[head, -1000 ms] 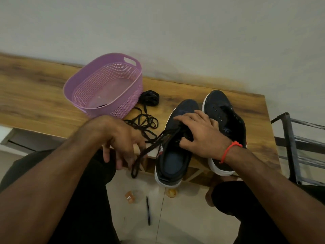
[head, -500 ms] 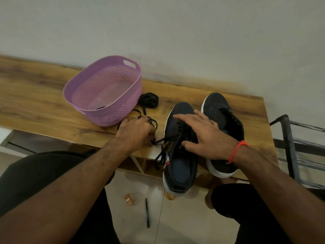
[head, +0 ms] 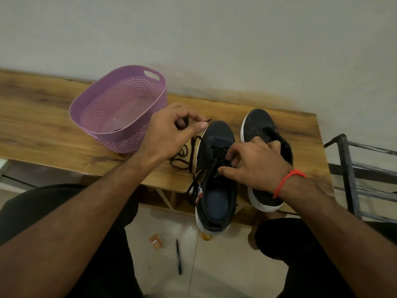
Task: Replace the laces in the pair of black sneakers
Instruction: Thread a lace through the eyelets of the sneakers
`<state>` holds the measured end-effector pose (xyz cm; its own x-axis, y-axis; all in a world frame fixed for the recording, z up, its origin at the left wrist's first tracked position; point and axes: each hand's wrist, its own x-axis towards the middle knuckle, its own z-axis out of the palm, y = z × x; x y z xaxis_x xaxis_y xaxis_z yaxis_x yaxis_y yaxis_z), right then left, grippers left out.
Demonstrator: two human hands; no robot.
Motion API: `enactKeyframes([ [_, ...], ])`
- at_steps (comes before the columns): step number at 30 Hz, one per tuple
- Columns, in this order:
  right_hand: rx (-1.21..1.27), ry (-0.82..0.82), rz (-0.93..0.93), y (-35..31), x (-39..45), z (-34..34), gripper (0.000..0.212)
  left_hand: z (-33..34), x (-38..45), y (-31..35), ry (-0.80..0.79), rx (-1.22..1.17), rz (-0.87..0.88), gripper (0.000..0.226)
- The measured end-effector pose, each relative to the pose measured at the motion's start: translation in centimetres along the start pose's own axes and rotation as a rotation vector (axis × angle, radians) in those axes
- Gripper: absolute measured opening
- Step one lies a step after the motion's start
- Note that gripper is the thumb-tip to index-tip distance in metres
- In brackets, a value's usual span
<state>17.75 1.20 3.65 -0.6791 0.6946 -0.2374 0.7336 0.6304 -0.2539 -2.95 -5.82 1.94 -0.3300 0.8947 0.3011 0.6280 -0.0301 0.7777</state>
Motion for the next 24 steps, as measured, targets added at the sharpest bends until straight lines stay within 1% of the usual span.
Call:
enactKeyframes([
  [1, 0.002, 0.013, 0.012, -0.2, 0.0, 0.0, 0.032, 0.2, -0.1, 0.2, -0.001, 0.02, 0.054, 0.01],
  [3, 0.045, 0.015, 0.046, -0.3, 0.0, 0.0, 0.026, 0.7, -0.6, 0.7, -0.077, 0.035, 0.123, 0.008],
  [5, 0.158, 0.003, 0.092, -0.1, 0.1, -0.1, 0.029, 1.1, -1.0, 1.1, -0.195, 0.057, 0.134, 0.008],
  [7, 0.305, -0.003, 0.125, 0.2, 0.2, -0.2, 0.032, 1.8, -1.4, 0.9, -0.251, 0.083, 0.142, 0.007],
  [10, 0.476, -0.006, 0.173, 0.7, 0.4, -0.1, 0.033, 2.8, -2.0, 0.3, -0.269, 0.182, 0.119, 0.012],
  [14, 0.581, 0.022, 0.216, 1.1, 0.7, 0.0, 0.033, 3.3, -2.5, 0.7, -0.284, 0.367, 0.057, 0.013],
  [20, 0.632, 0.026, 0.228, 1.2, 0.7, 0.1, 0.032, 4.0, -3.1, 1.1, -0.236, 0.419, 0.005, 0.014],
  [24, 0.639, 0.015, 0.212, 1.2, 0.7, 0.2, 0.033, 4.4, -3.4, 1.6, -0.248, 0.505, 0.023, 0.016],
])
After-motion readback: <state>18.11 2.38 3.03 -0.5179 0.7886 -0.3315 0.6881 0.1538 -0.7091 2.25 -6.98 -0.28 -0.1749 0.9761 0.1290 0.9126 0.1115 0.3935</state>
